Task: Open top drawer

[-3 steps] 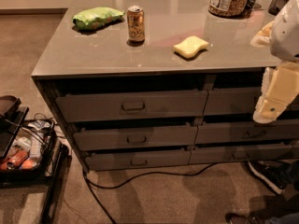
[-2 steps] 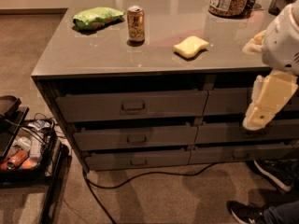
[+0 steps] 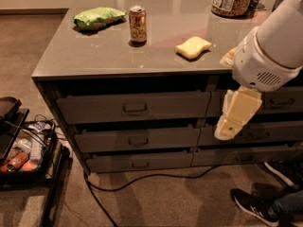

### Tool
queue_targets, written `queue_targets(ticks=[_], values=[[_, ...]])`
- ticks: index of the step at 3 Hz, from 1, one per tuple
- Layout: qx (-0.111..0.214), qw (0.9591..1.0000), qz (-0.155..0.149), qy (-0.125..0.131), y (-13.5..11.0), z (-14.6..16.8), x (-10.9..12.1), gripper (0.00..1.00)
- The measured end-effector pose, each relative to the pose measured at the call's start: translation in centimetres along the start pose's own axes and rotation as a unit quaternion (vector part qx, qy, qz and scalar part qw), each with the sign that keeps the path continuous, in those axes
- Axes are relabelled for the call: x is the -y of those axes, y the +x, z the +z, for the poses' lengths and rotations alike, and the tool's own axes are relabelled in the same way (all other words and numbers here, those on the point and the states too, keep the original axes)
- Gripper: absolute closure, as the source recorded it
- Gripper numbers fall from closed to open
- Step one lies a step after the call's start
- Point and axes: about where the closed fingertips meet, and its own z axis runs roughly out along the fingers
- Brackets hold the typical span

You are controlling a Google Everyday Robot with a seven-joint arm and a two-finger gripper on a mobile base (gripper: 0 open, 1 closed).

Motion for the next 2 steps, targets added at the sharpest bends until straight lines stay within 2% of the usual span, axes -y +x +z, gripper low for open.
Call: queue_targets(ticks=[1, 2], values=[[0.000, 1.0000, 0.000, 0.000, 0.0, 0.0, 0.0, 0.00], [0.016, 0.9998, 0.013, 0.003, -0.3, 1.3, -0.1, 0.00]])
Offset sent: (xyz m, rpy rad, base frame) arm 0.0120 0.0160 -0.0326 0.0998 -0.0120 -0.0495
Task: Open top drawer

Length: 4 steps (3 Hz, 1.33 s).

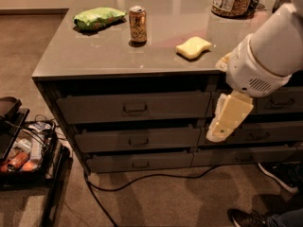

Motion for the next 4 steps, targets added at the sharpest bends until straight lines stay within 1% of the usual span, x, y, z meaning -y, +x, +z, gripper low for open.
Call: queue_targets(ticks=[1, 2, 3, 4], values=[[0.023, 0.9996, 0.013, -0.012, -0.7, 2.9, -0.5, 0.00], [0.045, 0.9985, 0.017, -0.025, -1.5, 5.0, -0.9, 0.00], [0.080, 0.9960, 0.018, -0.035, -2.6, 6.3, -1.1, 0.00], [0.109, 0.9924, 0.007, -0.056, -4.9, 7.8, -2.4, 0.00]])
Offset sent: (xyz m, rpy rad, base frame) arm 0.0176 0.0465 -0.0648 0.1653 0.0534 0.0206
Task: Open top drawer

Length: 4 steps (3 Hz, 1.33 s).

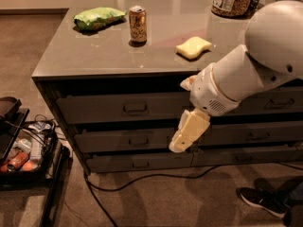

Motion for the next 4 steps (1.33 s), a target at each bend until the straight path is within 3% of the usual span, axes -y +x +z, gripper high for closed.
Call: queue_targets(ticks=[1, 2, 3, 4], values=[[0.000, 1.0000, 0.000, 0.000, 0.0, 0.0, 0.0, 0.00], [-0.006, 0.9998, -0.004, 0.018, -0.5, 0.3, 0.0, 0.00], [0.006, 0.9997, 0.005, 0.022, -1.5, 3.6, 0.1, 0.00], [-0.018, 0.9991, -0.008, 0.037, -3.0, 6.8, -0.9, 0.00]])
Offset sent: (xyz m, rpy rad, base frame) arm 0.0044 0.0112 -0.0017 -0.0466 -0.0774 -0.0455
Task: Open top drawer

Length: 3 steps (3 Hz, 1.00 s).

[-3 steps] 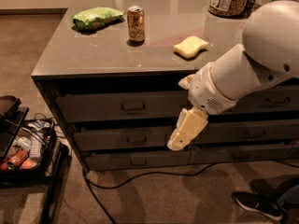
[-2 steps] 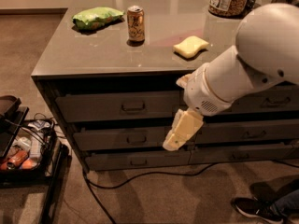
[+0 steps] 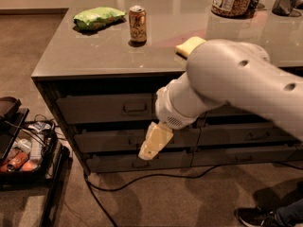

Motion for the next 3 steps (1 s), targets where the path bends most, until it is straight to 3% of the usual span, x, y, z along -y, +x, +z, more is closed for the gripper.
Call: queue_targets(ticks=[2, 3], values=[[-0.015, 0.9998, 0.005, 0.010, 0.61, 0.16, 0.34, 0.00], [0.018, 0.9998, 0.003, 0.009, 0.63, -0.08, 0.69, 0.00]])
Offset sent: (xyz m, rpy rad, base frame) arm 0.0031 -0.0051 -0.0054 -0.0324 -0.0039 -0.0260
